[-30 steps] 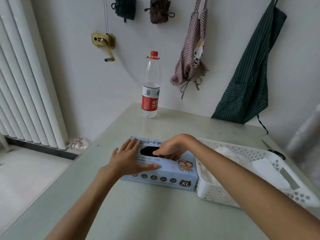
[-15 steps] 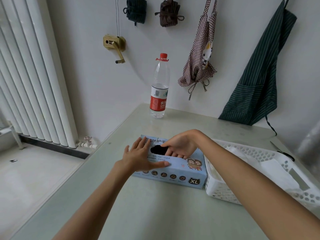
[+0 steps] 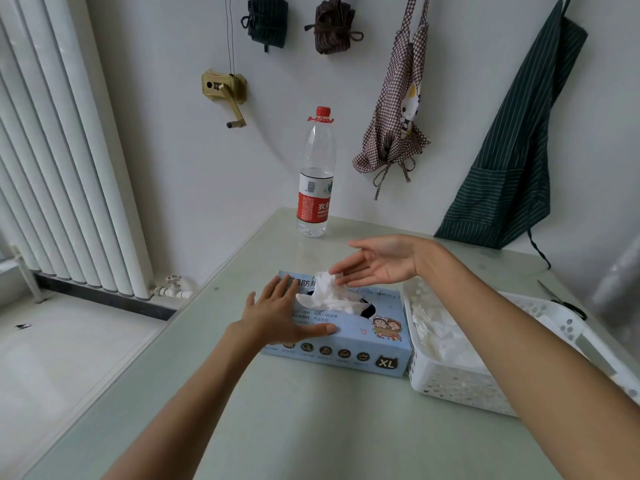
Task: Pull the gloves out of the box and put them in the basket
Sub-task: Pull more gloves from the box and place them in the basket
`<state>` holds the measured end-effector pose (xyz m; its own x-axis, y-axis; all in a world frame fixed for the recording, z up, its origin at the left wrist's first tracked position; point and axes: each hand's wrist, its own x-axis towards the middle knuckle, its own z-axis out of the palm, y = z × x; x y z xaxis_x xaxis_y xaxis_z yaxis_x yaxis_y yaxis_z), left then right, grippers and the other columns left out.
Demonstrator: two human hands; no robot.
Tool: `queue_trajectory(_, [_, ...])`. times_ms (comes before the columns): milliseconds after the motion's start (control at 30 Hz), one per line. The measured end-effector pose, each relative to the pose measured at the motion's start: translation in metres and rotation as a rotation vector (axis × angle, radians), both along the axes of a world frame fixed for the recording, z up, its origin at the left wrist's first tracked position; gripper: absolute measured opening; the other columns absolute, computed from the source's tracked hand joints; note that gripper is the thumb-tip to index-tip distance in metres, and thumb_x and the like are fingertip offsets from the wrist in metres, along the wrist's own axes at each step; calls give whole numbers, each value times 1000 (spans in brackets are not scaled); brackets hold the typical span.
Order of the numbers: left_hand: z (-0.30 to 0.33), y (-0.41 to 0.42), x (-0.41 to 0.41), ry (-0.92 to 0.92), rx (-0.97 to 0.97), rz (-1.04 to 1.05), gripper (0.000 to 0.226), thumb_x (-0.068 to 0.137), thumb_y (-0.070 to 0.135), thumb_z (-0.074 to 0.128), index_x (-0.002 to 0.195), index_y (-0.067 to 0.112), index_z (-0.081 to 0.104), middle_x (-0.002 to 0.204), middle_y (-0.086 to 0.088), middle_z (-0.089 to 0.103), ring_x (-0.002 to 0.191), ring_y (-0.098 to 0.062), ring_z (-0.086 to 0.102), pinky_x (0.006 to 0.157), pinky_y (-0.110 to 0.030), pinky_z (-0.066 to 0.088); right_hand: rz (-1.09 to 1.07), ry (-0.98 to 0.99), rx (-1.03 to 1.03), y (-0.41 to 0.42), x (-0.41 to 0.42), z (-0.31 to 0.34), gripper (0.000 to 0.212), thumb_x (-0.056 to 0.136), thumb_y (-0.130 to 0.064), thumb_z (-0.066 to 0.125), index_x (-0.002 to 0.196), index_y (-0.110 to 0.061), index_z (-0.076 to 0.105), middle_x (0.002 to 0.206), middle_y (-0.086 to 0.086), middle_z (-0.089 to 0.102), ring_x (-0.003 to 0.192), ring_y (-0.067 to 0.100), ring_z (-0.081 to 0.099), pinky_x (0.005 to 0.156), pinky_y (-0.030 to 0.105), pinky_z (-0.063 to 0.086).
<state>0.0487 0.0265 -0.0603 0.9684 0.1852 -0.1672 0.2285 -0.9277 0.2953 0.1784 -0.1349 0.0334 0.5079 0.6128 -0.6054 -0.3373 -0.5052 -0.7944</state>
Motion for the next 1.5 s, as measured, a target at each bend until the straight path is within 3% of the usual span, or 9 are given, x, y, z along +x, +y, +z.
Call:
queue_trajectory(200, [0,-1,1,1,5,-15,120,63,87,41,151,20,-3,159,3,-9,146,-15,-13,117,-53,2,37,-723,-389,10,-6,-1,35,87,-24,69,111,1,66,110,15,67,90,24,69,79,31,58])
queue_trajectory(400, [0,-1,1,6,29,-11,120,64,87,41,151,19,-3,159,3,-9,146,-15,-12,117,-52,4,393,-588,-911,48,-32,-12,62,90,-51,55,120,4,59,120,14,66,104,19,66,93,28,52])
queue_trajectory(467, [0,-1,0,-6,40,-9,118,65,86,41,152,19,-3,159,2,-9,146,-15,-11,117,-52,4,468,-611,-1021,57,-36,-23,57,92,-51,52,116,-1,62,119,7,65,104,16,64,96,28,48])
queue_trajectory(567, [0,-2,-1,-13,28,-7,116,67,85,42,151,19,-3,159,2,-9,146,-15,-12,117,-52,2,475,-678,-1097,63,-39,-30,27,95,-34,54,81,-11,61,85,-2,65,72,11,60,67,23,48])
queue_trajectory(633, [0,-2,-1,-9,21,-8,117,66,86,42,151,20,-3,159,2,-9,146,-15,-12,117,-52,2,424,-694,-1012,60,-38,-27,20,92,-26,60,82,-9,60,75,-2,63,63,9,59,62,24,50])
queue_trajectory(733, [0,-1,-1,-13,9,-17,117,66,86,42,151,20,-2,159,2,-9,146,-15,-12,117,-53,2,218,-825,-583,50,-31,-13,24,87,-22,68,102,-3,65,92,8,70,77,17,67,77,28,57])
queue_trajectory(800, [0,-1,-1,-17,10,-21,117,65,86,42,151,21,-2,160,2,-8,146,-16,-11,117,-54,2,183,-861,-398,39,-35,2,24,86,-24,69,102,-6,68,97,7,71,86,17,68,75,26,55])
queue_trajectory(1133, [3,-1,-1,12,-15,-16,119,65,85,43,151,18,-4,159,2,-9,146,-16,-12,117,-54,0,-153,-979,-72,7,-36,10,17,72,-28,82,75,-15,71,72,-2,68,66,6,60,62,17,45])
queue_trajectory(1500, [5,5,8,35,-44,-32,125,54,89,43,152,21,4,160,0,0,147,-22,-5,116,-54,-1,-304,-1077,164,-5,-37,32,17,73,-22,81,72,-13,67,74,9,72,63,14,66,74,28,56])
